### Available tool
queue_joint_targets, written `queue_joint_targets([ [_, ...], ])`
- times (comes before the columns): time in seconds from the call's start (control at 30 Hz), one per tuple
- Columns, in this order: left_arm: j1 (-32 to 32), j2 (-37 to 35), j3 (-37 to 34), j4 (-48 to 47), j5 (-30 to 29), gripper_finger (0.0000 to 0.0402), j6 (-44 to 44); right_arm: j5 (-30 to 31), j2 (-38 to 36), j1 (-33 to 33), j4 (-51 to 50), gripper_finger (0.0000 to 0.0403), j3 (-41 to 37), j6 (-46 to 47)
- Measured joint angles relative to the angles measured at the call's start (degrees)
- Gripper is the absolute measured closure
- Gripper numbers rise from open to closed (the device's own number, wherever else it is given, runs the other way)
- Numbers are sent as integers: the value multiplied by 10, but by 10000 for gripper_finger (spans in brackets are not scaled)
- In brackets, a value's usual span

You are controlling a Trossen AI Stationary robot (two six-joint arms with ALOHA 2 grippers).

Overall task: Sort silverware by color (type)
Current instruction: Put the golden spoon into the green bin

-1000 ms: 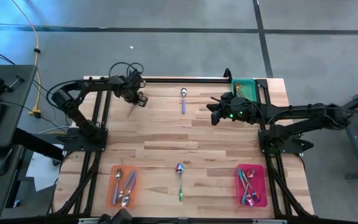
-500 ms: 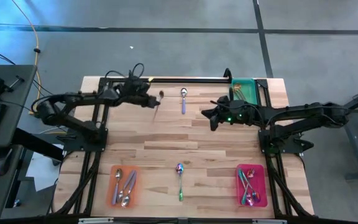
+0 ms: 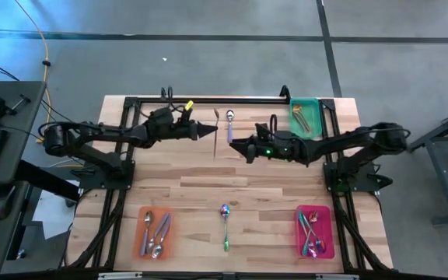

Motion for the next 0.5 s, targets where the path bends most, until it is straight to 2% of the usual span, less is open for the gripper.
queue_joint_targets([
  [0.17, -29, 0, 0, 43, -15, 401, -9, -16, 45, -4, 12, 246, 42, -6],
  [0.5, -35, 0, 0, 70, -19, 402, -8, -30, 111, -5, -14, 288, 150, -59],
])
